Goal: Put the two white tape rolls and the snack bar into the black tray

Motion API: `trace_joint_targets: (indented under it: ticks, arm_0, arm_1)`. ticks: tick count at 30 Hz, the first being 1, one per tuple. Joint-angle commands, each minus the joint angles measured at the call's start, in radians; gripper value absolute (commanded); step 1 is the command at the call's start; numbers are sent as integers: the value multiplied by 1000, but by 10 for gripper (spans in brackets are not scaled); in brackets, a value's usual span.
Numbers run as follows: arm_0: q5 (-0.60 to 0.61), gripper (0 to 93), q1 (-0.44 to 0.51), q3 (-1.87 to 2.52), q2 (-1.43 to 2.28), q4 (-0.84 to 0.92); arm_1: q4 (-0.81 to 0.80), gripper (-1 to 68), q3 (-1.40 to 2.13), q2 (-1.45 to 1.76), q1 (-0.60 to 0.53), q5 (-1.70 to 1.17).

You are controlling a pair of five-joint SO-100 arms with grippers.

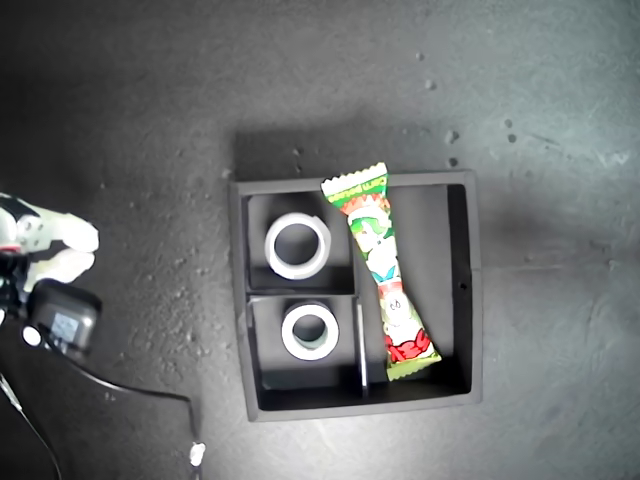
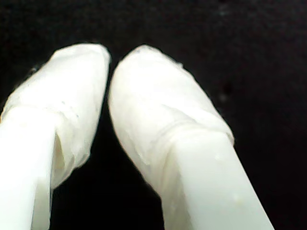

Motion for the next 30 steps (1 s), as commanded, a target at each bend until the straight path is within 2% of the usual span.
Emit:
trace_joint_targets:
  ticks: [1,8,18,25,30]
  arm_0:
    - [-11,1,31,71,121,-12]
    - [-14,1,46,186,256,3]
    - [-15,1,46,242,327,67]
    - [-18,1,48,273,327,71]
    - [-23,1,55,302,327,69]
  arm_1:
    - [-91,-5,290,239,-2,-14]
    - [-129,-5,667,707,14,-61]
    - [-235,-5,877,710,37,-57]
    - [-316,-5,1022,752,-8,-41]
    - [-305,-5,1062,824,-46,-49]
